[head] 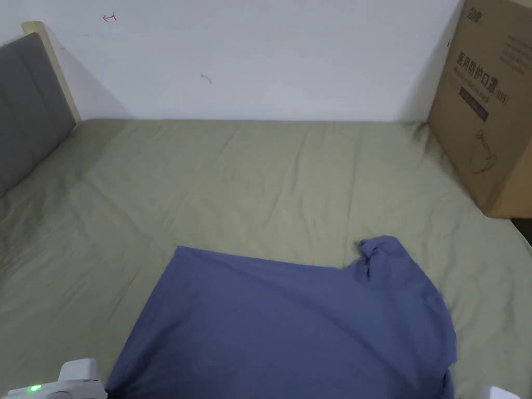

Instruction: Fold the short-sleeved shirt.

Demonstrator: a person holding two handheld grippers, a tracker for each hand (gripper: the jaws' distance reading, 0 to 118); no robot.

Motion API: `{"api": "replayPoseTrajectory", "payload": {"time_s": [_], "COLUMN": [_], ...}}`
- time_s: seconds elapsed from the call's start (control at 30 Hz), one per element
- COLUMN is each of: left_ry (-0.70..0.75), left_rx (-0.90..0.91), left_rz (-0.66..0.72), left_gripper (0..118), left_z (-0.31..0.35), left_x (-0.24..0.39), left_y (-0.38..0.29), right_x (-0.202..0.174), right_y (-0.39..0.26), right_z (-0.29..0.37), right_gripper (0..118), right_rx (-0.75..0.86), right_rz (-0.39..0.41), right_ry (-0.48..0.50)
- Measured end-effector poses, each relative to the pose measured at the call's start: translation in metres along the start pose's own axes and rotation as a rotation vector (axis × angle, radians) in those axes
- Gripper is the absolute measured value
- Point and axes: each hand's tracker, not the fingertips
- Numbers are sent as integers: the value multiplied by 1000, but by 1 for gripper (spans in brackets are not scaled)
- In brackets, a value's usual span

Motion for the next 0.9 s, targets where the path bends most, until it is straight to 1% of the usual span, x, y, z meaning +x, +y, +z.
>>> {"api": "replayPoseTrajectory", "payload": {"time_s": [0.07, 0.1, 0.13, 0.17, 0.2, 0.23, 0.27, 0.3, 0.4, 0.47, 0.57, 0.6, 0.63, 0.67, 0.7, 0.73, 0.77, 0.8, 0.83, 0.87, 0.9], "left_ry": [6, 7, 11, -1, -28, -66, -95, -114, -163, -166, -164, -149, -138, -122, -128, -127, -123, -123, -131, -153, -154], "left_rx": [1, 1, 3, 22, 60, 120, 183, 244, 439, 573, 769, 816, 859, 891, 920, 943, 955, 967, 977, 993, 998], "left_rz": [-16, -15, -10, -1, 15, 28, 37, 37, 10, -1, -44, -53, -70, -74, -80, -95, -97, -101, -102, -103, -104], "left_gripper": [8, 17, 30, 48, 78, 95, 104, 105, 105, 105, 105, 104, 100, 92, 88, 83, 73, 47, 23, 2, 0], "left_z": [4, 1, 7, 15, 23, 38, 52, 64, 112, 139, 169, 174, 175, 178, 180, 181, 170, 168, 166, 163, 168], "left_x": [3, 3, 6, 9, 12, 19, 25, 31, 56, 72, 94, 100, 107, 113, 119, 124, 122, 126, 128, 131, 139], "left_y": [1, 2, 6, 12, 19, 27, 37, 45, 73, 88, 101, 103, 106, 107, 107, 107, 110, 110, 109, 108, 103], "right_x": [-5, -7, -9, -10, -12, -16, -24, -33, -53, -62, -79, -83, -88, -92, -96, -100, -104, -105, -106, -107, -108], "right_y": [4, 8, 15, 23, 31, 42, 51, 59, 87, 103, 113, 114, 114, 114, 114, 113, 113, 113, 114, 113, 113], "right_z": [12, 18, 26, 34, 45, 58, 74, 90, 137, 162, 193, 199, 205, 209, 212, 214, 216, 215, 213, 214, 214], "right_gripper": [5, 10, 19, 34, 57, 72, 86, 92, 92, 92, 92, 90, 86, 77, 77, 74, 63, 35, 9, 0, 0], "right_rx": [13, 20, 35, 67, 125, 189, 248, 301, 506, 627, 765, 803, 843, 870, 889, 908, 922, 932, 944, 951, 955], "right_rz": [-3, -4, 4, 22, 37, 49, 63, 81, 129, 148, 194, 204, 217, 222, 225, 227, 229, 239, 248, 251, 260], "right_ry": [9, 14, 8, 7, 34, 46, 50, 52, 77, 72, 71, 67, 69, 69, 59, 51, 45, 41, 34, 37, 42]}}
